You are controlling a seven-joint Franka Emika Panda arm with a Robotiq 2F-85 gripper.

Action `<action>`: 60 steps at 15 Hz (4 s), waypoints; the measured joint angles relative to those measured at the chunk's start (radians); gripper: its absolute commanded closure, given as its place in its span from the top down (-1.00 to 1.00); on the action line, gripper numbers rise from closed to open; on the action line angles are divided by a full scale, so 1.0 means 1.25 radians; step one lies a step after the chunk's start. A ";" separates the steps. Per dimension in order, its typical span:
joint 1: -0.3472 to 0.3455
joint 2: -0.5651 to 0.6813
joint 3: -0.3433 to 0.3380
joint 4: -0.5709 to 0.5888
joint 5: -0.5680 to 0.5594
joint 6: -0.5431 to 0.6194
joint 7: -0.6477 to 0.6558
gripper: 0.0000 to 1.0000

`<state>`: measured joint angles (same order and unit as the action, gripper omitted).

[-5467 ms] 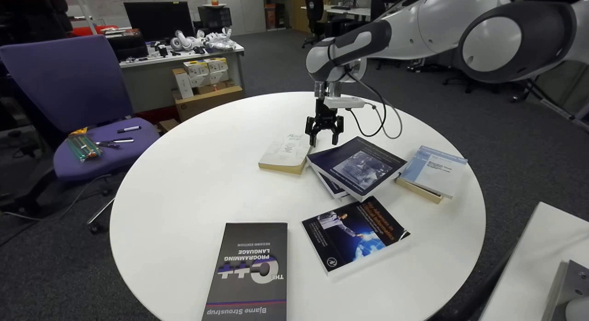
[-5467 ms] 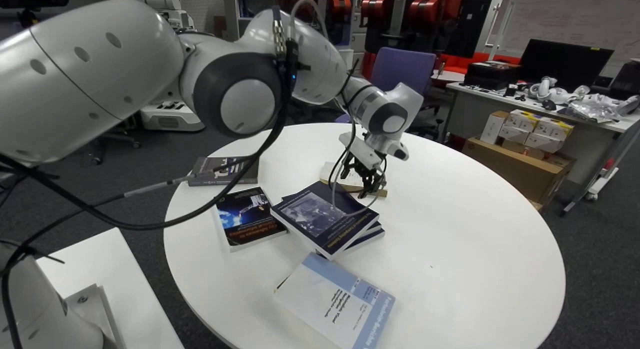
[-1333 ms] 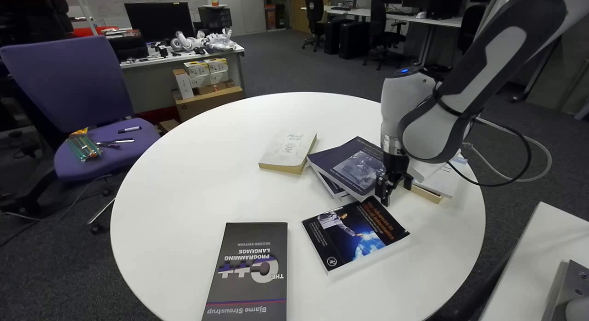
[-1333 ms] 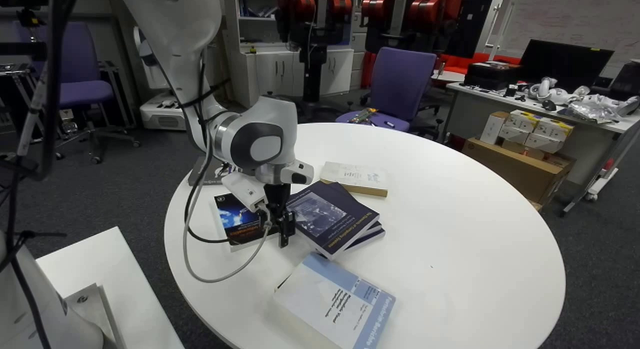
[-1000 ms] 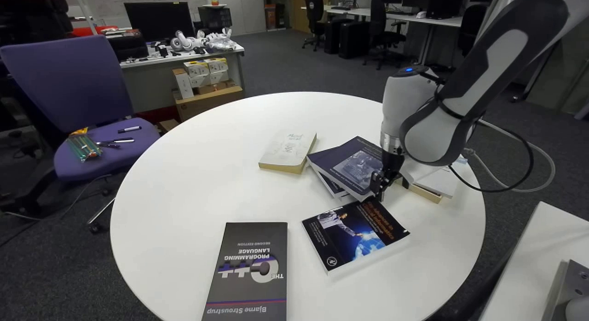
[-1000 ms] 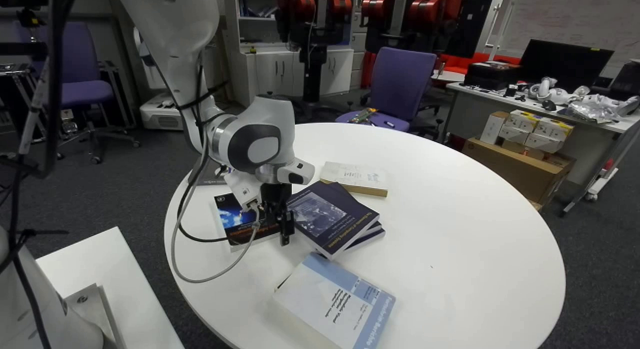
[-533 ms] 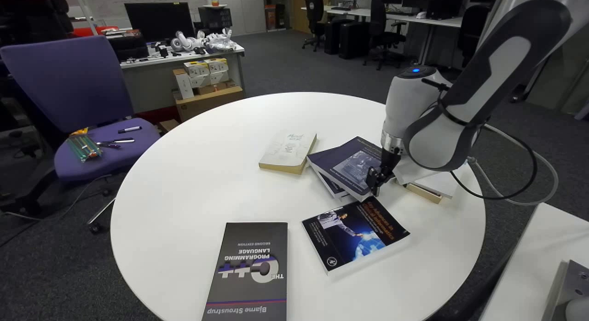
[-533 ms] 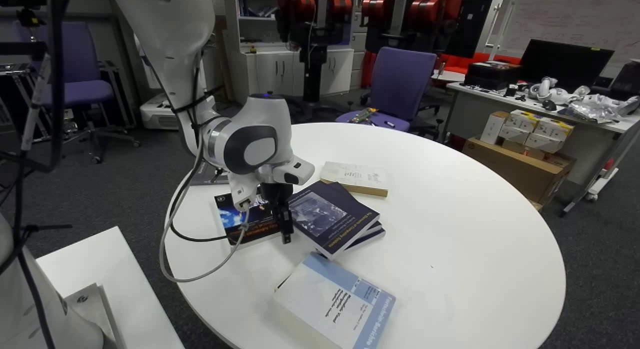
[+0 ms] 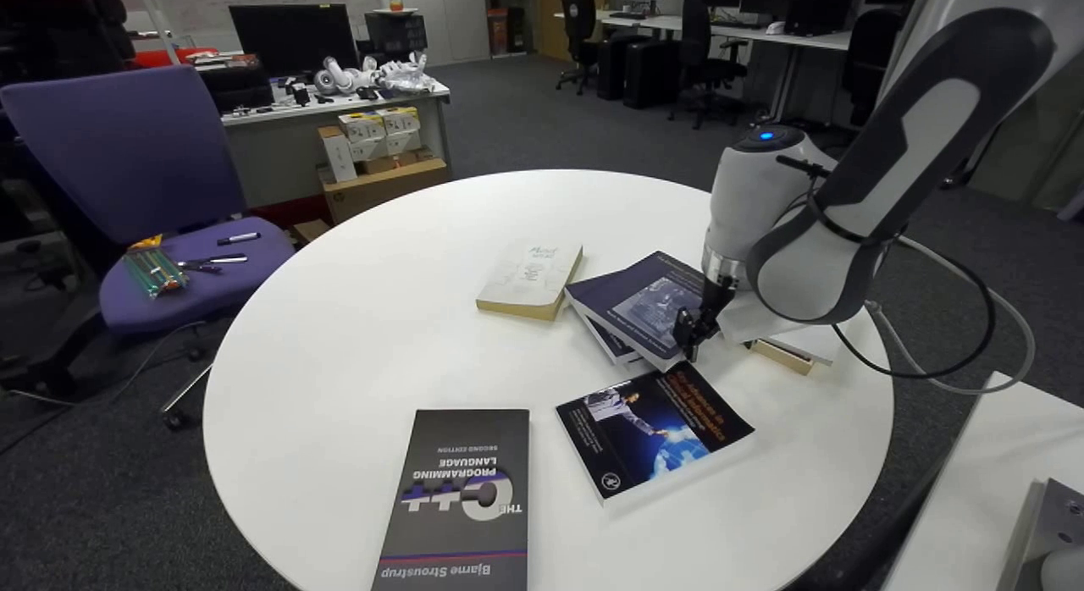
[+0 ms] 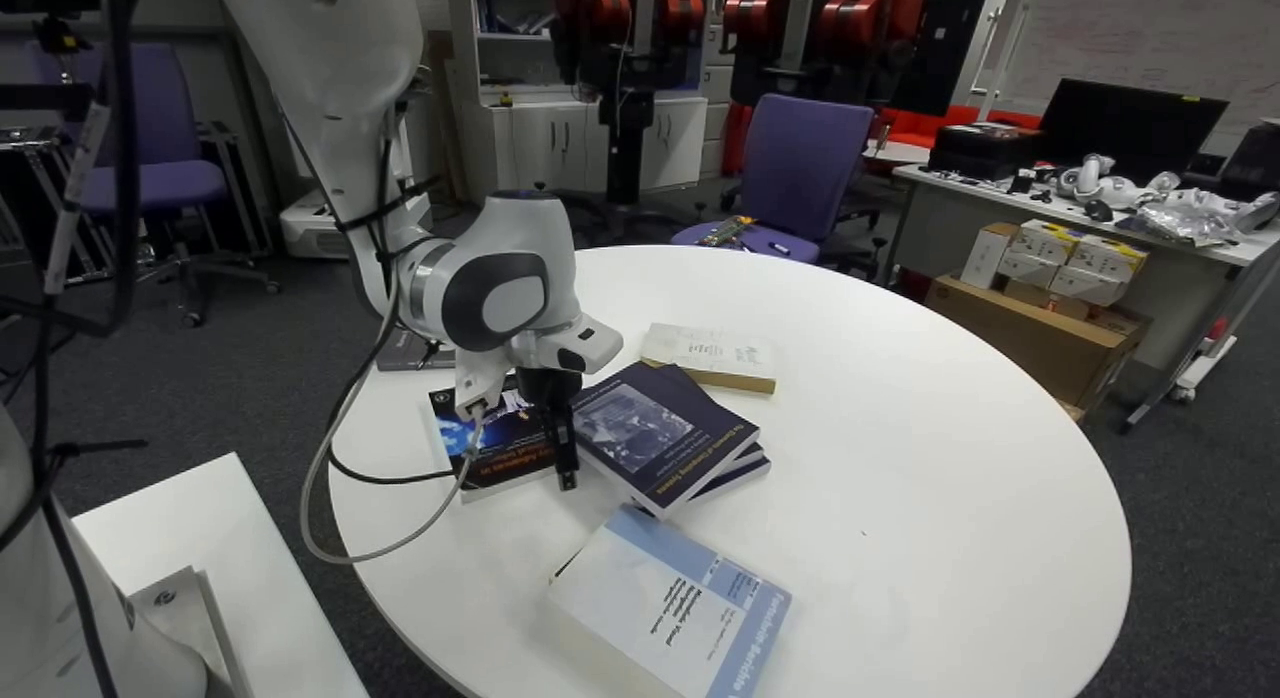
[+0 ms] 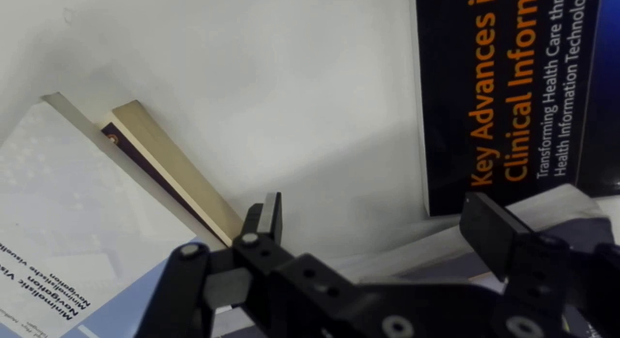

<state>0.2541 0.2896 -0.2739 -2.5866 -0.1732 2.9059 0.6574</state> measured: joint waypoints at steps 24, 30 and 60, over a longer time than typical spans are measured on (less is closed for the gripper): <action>0.006 0.077 0.062 0.099 0.061 0.007 0.012 1.00; -0.001 0.078 0.079 0.103 0.075 0.004 -0.010 1.00; -0.128 0.349 0.295 0.657 0.251 -0.417 -0.338 1.00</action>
<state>0.0941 0.7257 0.0945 -1.7654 0.1404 2.3852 0.2349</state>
